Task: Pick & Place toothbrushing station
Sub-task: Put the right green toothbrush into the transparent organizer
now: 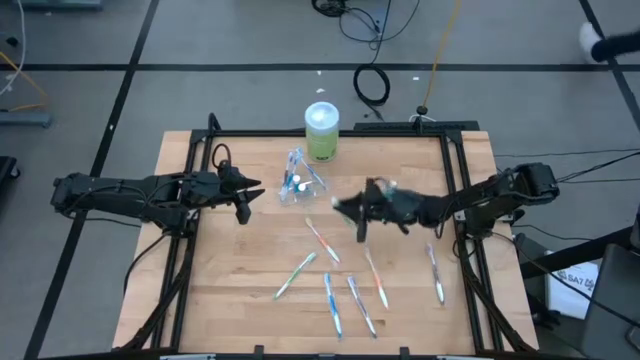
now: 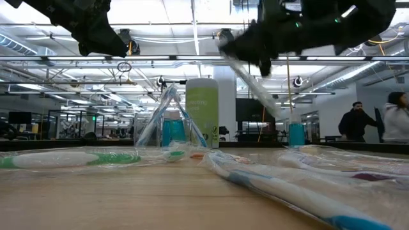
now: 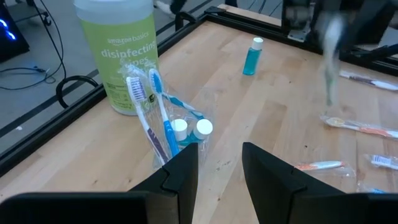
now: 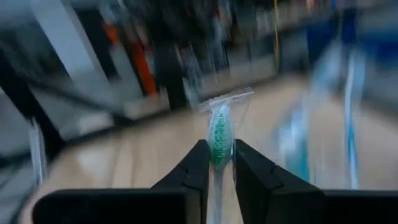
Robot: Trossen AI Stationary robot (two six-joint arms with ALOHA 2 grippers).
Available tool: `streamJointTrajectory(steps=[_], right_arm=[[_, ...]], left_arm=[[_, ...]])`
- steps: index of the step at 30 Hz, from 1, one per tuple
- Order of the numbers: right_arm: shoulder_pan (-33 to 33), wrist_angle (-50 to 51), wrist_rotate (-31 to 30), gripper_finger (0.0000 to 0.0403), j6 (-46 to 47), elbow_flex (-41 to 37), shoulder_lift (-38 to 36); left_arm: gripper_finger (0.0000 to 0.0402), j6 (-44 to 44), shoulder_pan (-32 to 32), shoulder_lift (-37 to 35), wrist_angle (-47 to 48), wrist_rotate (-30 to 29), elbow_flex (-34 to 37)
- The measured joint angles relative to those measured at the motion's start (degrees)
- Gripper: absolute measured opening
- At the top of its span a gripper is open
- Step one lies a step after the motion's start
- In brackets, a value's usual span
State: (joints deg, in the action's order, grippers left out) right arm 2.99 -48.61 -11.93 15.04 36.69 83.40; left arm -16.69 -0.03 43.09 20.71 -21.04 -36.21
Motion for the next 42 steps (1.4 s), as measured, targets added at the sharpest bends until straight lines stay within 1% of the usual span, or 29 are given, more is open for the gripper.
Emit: streamJointTrajectory(steps=[2,4,6,13,16,18,20,23,26,29,32,36,39,42], right_arm=[[-2.0,-5.9,1.5,0.0042,-4.4,0.0,0.0],[-3.8,-11.0,1.7,0.0042,-6.6,0.0,0.2],[-5.5,-14.0,1.7,0.0040,-9.3,1.1,0.3],[-9.5,-14.1,1.7,0.0040,-23.7,8.3,4.0],[-11.2,-13.7,1.8,0.0040,-24.9,11.2,7.4],[-12.4,-14.0,3.2,0.0040,-25.8,13.2,11.1],[-13.4,-15.2,4.7,0.0040,-27.5,15.2,14.4],[-14.9,-17.6,4.8,0.0040,-29.4,19.5,19.3],[-16.3,-17.0,4.6,0.0040,-29.7,22.2,22.8],[-17.3,-17.1,4.6,0.0040,-27.1,23.7,24.8],[-18.0,-17.4,4.6,0.0040,-23.3,23.8,26.3],[-18.0,-16.5,4.3,0.0040,-23.2,23.7,28.3],[-18.0,-16.1,4.2,0.0041,-21.2,23.7,29.3],[-18.0,-13.9,0.8,0.0041,-19.7,23.7,30.3]], left_arm=[[0.0131,0.2,0.0,0.0,0.0,0.0,0.0],[0.0131,1.2,0.0,0.0,0.0,0.0,0.0],[0.0131,2.6,0.0,0.0,-0.6,0.0,0.0],[0.0131,5.4,0.0,0.0,-5.2,0.0,0.0],[0.0131,6.5,0.0,0.0,-6.0,0.0,0.0],[0.0131,6.5,0.0,0.0,-7.0,0.0,0.0],[0.0131,7.4,0.0,0.0,-8.2,0.0,0.0],[0.0131,9.8,0.0,0.0,-9.5,0.0,0.0],[0.0131,11.2,0.0,0.0,-10.5,-0.1,0.0],[0.0131,11.6,0.0,0.0,-10.6,0.0,0.0],[0.0131,11.6,0.0,0.0,-10.5,0.0,0.0],[0.0131,11.5,0.0,0.0,-10.2,0.0,0.0],[0.0131,11.5,0.0,0.0,-10.0,0.0,0.0],[0.0131,11.5,0.0,0.0,-9.8,0.0,0.0]])
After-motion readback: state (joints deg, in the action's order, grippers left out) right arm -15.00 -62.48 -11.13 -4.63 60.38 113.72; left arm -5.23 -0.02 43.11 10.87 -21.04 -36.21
